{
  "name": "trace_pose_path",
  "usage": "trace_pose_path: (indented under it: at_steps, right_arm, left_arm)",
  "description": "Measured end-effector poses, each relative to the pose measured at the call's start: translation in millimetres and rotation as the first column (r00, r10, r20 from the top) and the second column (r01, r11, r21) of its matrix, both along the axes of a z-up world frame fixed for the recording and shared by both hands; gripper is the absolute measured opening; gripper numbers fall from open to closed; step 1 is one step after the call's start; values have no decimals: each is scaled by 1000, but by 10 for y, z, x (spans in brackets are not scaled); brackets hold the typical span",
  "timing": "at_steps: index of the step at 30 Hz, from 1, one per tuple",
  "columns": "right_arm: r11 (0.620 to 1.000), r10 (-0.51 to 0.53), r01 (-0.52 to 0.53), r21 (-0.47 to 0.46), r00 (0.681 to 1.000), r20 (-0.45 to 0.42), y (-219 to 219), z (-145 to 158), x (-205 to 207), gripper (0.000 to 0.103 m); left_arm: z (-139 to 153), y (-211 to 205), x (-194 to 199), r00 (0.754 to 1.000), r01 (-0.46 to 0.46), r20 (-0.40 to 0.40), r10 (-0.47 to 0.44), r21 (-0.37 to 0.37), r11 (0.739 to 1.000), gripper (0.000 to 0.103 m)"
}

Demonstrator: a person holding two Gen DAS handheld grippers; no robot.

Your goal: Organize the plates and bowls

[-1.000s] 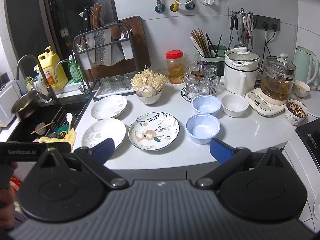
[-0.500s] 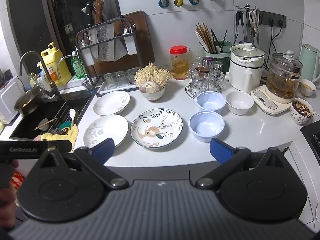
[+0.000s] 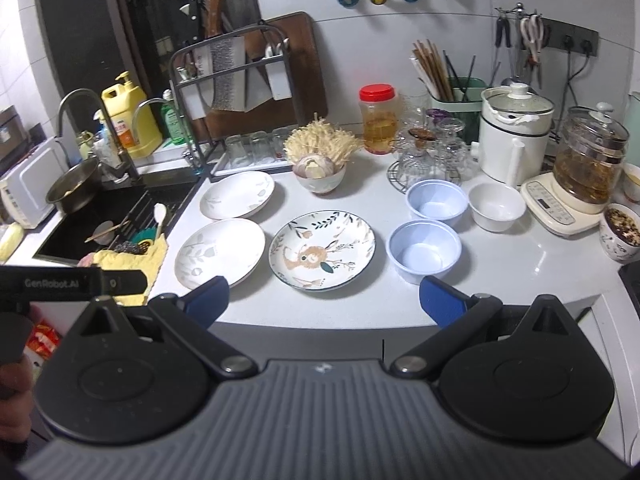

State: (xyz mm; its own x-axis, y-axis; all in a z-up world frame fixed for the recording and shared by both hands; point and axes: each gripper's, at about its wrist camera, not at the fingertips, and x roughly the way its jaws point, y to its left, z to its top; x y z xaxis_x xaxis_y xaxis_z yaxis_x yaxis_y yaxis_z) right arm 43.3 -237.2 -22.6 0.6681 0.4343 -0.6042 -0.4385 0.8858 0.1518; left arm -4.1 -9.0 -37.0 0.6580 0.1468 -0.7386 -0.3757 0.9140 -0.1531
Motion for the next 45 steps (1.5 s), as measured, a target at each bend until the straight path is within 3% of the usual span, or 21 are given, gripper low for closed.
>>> trace_pose_path:
  at_steps: [9, 18, 32, 38, 45]
  right_arm:
    - [998, 62, -63, 31, 998, 31, -31, -127, 20, 103]
    - [996, 61, -62, 63, 998, 22, 102, -282, 103, 103]
    - [994, -81, 83, 70, 996, -27, 962, -510, 430, 103]
    - [985, -119, 134, 106, 984, -130, 1370, -723, 601, 103]
    - [971, -189, 212, 106, 963, -194, 1778, -899, 748, 101]
  left_arm:
    - [-109, -112, -29, 999, -33, -25, 33, 8, 999, 100]
    - [-339, 91, 196, 999, 20, -49, -21, -20, 1000, 100]
    - [-679, 1272, 968, 980, 169, -93, -176, -79, 982, 100]
    - [-859, 1714, 1341, 947, 286, -121, -296, -92, 954, 100]
    - [-1119, 2150, 1710, 915, 349, -175, -362, -103, 931, 100]
